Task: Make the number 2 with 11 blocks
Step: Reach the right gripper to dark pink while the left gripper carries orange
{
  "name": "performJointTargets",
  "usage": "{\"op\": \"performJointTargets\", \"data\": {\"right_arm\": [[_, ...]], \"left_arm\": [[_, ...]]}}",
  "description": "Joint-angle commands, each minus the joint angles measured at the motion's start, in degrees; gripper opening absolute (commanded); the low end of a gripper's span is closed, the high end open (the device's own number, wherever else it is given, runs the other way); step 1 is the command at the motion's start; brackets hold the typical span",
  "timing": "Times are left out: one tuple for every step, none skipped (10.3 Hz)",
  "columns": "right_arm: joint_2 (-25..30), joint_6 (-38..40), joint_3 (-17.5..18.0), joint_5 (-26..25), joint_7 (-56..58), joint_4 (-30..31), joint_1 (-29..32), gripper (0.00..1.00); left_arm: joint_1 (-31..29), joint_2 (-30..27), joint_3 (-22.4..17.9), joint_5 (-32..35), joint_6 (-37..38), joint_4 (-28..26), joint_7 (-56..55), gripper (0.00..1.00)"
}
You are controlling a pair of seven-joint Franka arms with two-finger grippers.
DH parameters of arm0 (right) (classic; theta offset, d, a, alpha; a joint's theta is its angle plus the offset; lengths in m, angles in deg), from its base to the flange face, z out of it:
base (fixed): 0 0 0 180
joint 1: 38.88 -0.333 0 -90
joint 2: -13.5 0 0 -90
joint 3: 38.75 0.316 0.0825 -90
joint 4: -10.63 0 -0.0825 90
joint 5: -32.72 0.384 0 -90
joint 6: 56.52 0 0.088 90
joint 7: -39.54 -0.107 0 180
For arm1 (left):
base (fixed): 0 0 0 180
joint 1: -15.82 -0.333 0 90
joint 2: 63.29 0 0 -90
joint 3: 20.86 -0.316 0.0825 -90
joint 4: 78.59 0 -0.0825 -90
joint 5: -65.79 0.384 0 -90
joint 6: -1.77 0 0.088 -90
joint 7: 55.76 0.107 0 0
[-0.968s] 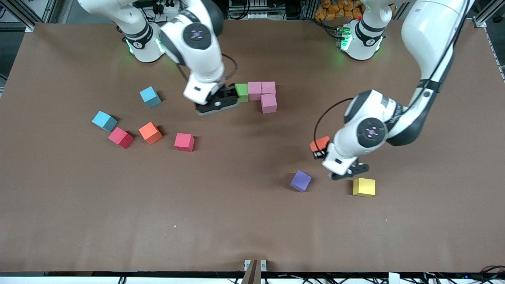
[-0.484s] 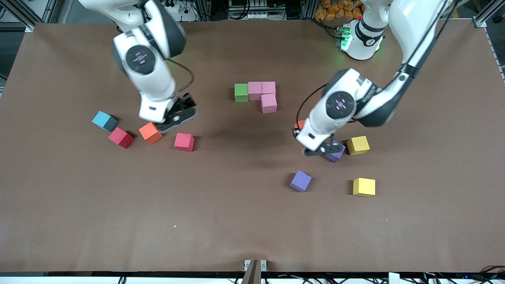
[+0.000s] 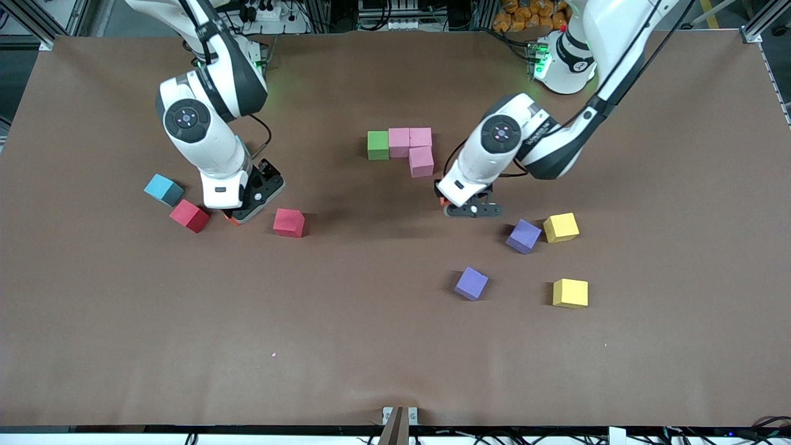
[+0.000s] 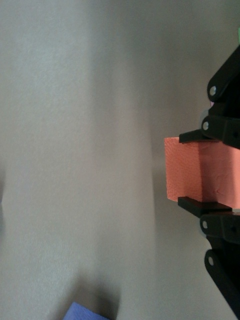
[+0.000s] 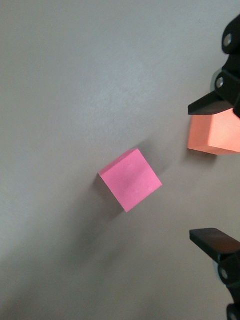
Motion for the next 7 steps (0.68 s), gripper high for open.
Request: {"op": "performJointTargets", "data": {"right_arm": [[-1.6, -2.9, 1.2, 1.0, 12.7, 1.0, 1.3, 1.00], [-3.3, -3.1, 1.2, 0.9, 15.4, 0.7, 1.4, 1.00], [-5.0, -4.9, 1.2, 0.9, 19.9, 0.4, 1.5, 1.00], [-6.7, -7.9, 1.2, 0.9, 24.3, 0.2, 1.8, 1.00], [-8.4, -9.6, 1.2, 1.0, 27.4, -0.1, 2.4, 1.00], [-9.8, -10.4, 1.2, 1.0, 28.1, -0.2, 2.7, 1.00], [-10.8, -10.9, 1.2, 1.0, 28.1, -0.2, 2.7, 1.00]], "left_arm": [[1.8, 1.3, -0.1, 2.3, -0.7, 0.8, -2.6, 0.37], [2.4, 2.0, -0.3, 2.3, -0.7, 1.5, -3.6, 0.37], [2.5, 2.8, -0.4, 2.4, -0.8, 2.4, -3.8, 0.37], [3.2, 3.9, -0.4, 2.4, -0.8, 3.4, -4.8, 0.36], [3.9, 5.1, -0.6, 2.9, -0.8, 4.4, -6.8, 0.36], [4.2, 6.1, -0.8, 4.0, -0.8, 5.3, -7.4, 0.35], [4.4, 7.5, -0.8, 5.1, -0.9, 6.0, -8.4, 0.35]]}}
